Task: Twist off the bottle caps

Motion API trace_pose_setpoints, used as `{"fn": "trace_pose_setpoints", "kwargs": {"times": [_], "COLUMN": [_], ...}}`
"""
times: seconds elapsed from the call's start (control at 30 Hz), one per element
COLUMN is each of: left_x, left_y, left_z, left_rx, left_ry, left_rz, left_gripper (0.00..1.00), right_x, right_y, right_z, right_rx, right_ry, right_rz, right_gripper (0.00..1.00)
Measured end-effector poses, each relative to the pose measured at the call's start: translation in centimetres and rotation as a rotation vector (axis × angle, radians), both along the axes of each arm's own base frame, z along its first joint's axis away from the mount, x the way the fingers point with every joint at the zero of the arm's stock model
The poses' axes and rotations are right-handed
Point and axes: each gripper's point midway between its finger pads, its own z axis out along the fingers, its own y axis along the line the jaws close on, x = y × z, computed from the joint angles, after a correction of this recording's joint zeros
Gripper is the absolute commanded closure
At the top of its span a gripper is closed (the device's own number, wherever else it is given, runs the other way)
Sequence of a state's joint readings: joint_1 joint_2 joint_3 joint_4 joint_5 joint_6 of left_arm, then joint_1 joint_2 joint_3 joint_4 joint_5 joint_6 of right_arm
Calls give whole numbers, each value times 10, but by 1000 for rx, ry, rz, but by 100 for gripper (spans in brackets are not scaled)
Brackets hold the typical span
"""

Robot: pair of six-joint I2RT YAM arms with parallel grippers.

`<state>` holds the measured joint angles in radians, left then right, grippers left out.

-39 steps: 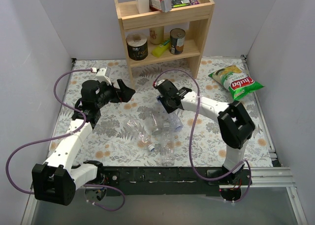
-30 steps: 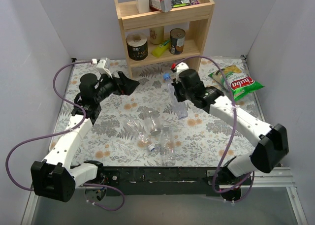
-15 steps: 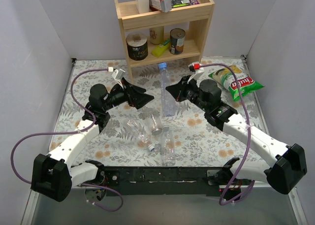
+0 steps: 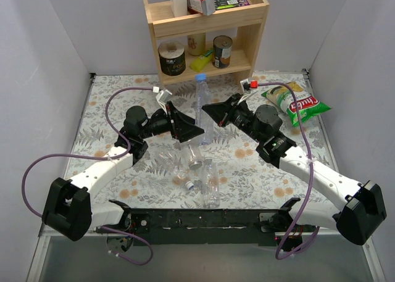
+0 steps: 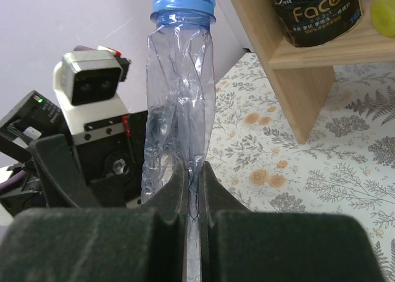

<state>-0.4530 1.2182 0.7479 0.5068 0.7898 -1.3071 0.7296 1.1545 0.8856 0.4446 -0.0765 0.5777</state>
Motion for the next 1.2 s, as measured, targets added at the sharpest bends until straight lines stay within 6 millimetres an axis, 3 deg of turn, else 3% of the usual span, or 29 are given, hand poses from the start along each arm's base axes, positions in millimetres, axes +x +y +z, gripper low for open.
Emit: {"fn": "trace_pose_setpoints", "kwargs": {"times": [0.23,0.4,0.43,0.63,0.73,0.77,0.87,1.03,1.1,1.2], "left_x": [-7,-9,-8,-4,-2,0,5,24,29,32], "left_y": [-9,-11,-11,-11,-11,-11,-11,-5,-2,2], "left_z": [-2,-9,-11,-18,-21,-23,-32,-42,-45,-49], "left_rx": [-29,-50,-49,-42,-29,-21,22,117,153,195], "left_ry": [45,90,99,131,138,139,145,117,98,72], "left_rz": [-59,-75,-75,-60,-45,-35,-6,89,122,156], "left_gripper": [21,51,62,81,85,86,86,89,89,91], "right_x": [1,4,4,5,6,7,8,10,12,18], "right_y": [8,14,15,15,15,14,12,-4,-15,-33], "right_z": [-2,-16,-21,-25,-28,-30,-38,-48,-37,-5], "right_rx": [20,3,-3,-16,-25,-35,-71,-171,-193,-195], "right_ry": [7,31,38,41,46,47,53,62,47,-2], "right_rz": [21,33,34,29,24,20,5,-40,-65,-110], "right_gripper": [99,99,99,97,72,56,33,23,22,21]}}
